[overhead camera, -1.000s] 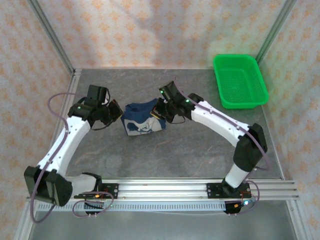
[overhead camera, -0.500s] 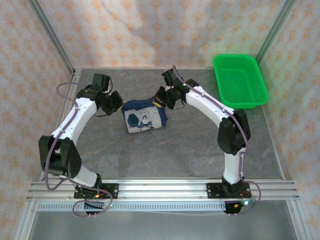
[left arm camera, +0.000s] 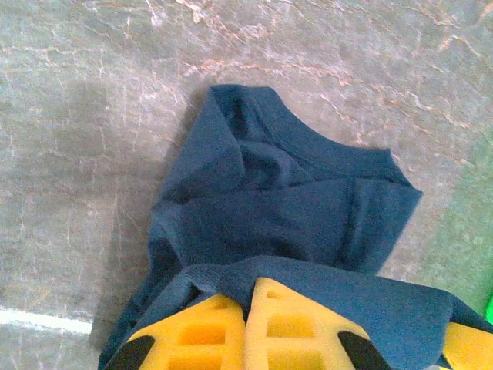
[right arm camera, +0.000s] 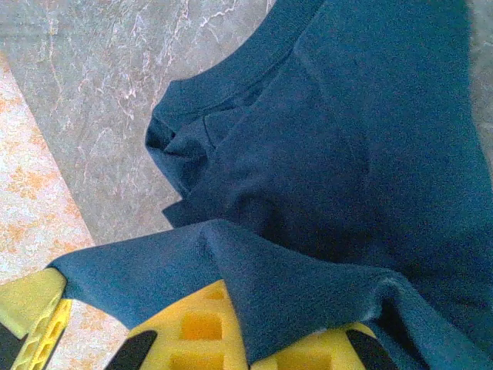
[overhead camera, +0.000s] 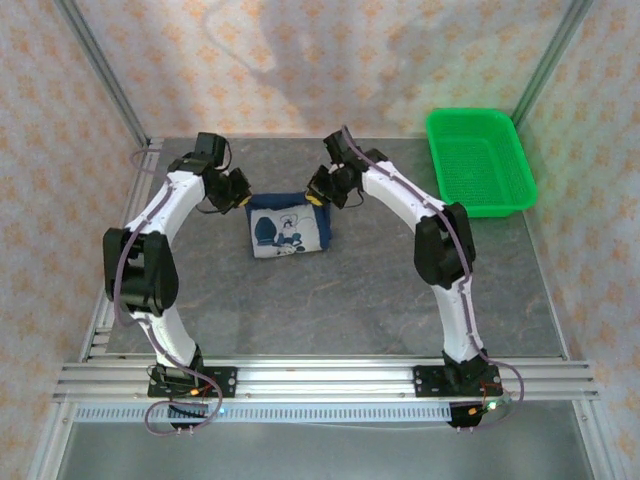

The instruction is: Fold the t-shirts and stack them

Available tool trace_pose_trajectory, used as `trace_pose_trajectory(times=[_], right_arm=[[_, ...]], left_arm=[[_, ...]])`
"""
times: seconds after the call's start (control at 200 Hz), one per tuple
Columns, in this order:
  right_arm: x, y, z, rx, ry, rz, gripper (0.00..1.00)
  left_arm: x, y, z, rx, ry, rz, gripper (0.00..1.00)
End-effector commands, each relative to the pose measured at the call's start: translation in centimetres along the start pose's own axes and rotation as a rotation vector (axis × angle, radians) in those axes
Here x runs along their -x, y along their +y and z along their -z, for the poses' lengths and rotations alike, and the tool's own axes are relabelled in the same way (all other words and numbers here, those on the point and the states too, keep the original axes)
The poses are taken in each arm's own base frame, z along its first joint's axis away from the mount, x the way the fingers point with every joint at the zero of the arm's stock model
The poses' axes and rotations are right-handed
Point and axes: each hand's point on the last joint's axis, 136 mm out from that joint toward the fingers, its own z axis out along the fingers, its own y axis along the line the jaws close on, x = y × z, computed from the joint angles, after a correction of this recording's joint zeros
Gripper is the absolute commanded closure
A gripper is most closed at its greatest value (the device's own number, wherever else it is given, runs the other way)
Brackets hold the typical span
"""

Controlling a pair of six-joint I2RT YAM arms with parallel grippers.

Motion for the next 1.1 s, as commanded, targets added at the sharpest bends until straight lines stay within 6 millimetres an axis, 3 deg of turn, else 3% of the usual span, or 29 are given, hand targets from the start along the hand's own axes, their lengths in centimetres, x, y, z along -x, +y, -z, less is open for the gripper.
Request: trace_pose_trajectory(times=[0.0,0.07,0.175,0.225,0.255,0.365,0.43,0.53,0.6,0.615,0.64,0.696,0.736,0.761,0.801,0.881,0.971,1.096], right_arm=[[2.0,-0.6,-1.6,-0.007,-0.002,-0.011,0.97],[3.8,-0.8,-2.7,0.004,-0.007,-0.022,0.92],[7.6,-0.4,-3.8,0.076,-0.048,-0.075,0.81],[9.9,0.8,-3.3,0.155,-0.087,-0.097,0.67],[11.1,1.4,-2.7,0.191,-0.114,-0.107,0.61],[14.6,4.0,1.4,0.300,-0.203,-0.094,0.53],[14.7,5.1,3.9,0.312,-0.235,-0.049,0.53],[13.5,4.4,6.2,0.254,-0.258,-0.008,0.52],[12.1,4.3,8.5,0.244,-0.281,0.019,0.51],[11.7,3.5,8.0,0.227,-0.271,0.017,0.50],[11.2,3.9,9.5,0.242,-0.288,0.036,0.49],[9.8,2.6,10.4,0.219,-0.295,0.065,0.42],[8.7,2.3,12.4,0.218,-0.322,0.096,0.37],[8.3,1.5,12.7,0.197,-0.337,0.116,0.33],[6.9,1.0,14.9,0.193,-0.378,0.153,0.27],[4.9,-0.6,17.2,0.161,-0.414,0.205,0.22],[2.5,-2.6,18.1,0.146,-0.401,0.227,0.20],[-1.0,-5.3,18.1,0.156,-0.355,0.230,0.19]], left_arm=[[2.4,-0.5,-1.5,-0.018,-0.024,-0.011,1.00],[3.3,-0.9,-3.8,-0.026,0.000,0.004,0.99],[6.3,-4.0,-4.9,-0.117,-0.014,0.044,0.65],[7.9,-6.1,-4.4,-0.161,-0.030,0.040,0.51],[9.0,-7.8,-3.5,-0.195,-0.052,0.031,0.48],[13.0,-12.8,1.7,-0.306,-0.151,-0.010,0.37],[14.1,-15.2,5.2,-0.370,-0.198,-0.041,0.29],[13.7,-16.7,9.2,-0.419,-0.225,-0.090,0.27],[12.5,-16.0,10.8,-0.399,-0.226,-0.120,0.27],[12.2,-15.8,11.3,-0.395,-0.231,-0.129,0.27],[11.7,-15.4,11.8,-0.381,-0.236,-0.149,0.27],[10.8,-14.2,13.7,-0.348,-0.276,-0.181,0.26],[10.2,-12.7,14.3,-0.321,-0.296,-0.189,0.24],[9.7,-12.2,15.9,-0.322,-0.328,-0.198,0.23],[9.1,-10.9,17.0,-0.312,-0.362,-0.197,0.19],[7.5,-8.6,18.8,-0.288,-0.422,-0.210,0.11],[5.2,-5.6,18.8,-0.230,-0.433,-0.210,0.06],[1.7,-1.5,16.8,-0.151,-0.362,-0.199,0.05]])
